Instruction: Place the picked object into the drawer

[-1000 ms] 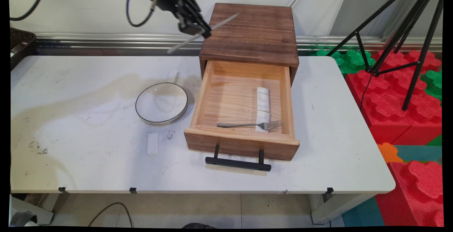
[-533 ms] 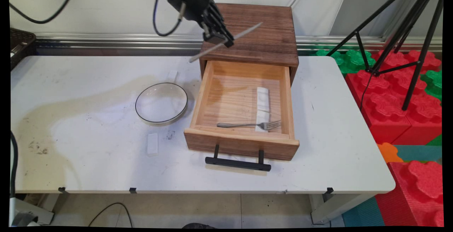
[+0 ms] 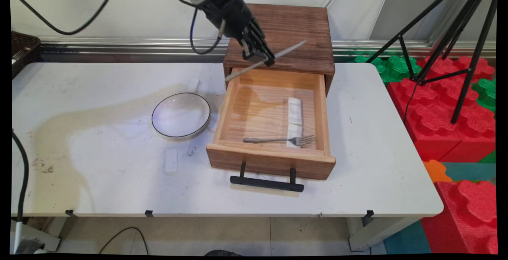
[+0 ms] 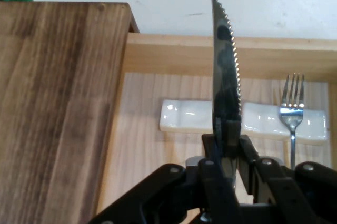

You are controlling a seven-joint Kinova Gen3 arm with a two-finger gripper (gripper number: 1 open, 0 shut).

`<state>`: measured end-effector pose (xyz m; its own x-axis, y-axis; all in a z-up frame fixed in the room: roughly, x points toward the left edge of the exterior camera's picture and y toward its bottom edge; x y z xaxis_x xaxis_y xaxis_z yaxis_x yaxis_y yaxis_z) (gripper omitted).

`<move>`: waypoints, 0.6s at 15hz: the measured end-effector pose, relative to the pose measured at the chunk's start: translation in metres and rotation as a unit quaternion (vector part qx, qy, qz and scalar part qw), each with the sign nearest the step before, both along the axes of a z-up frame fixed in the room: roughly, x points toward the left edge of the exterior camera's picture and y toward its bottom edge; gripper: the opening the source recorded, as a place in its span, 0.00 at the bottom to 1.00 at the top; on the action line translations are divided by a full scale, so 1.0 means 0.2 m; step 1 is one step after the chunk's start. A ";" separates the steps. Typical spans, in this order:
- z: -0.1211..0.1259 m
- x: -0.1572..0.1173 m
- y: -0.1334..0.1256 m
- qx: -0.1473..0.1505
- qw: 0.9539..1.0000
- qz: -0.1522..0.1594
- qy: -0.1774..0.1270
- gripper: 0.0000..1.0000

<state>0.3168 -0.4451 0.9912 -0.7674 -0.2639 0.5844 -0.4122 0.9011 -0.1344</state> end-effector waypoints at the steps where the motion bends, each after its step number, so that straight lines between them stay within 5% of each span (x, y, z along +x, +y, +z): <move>1: -0.02 -0.01 -0.01 0.002 1.000 -0.002 0.000 0.00; 9: -0.24 -0.05 -0.08 0.017 1.000 -0.017 -0.003 0.00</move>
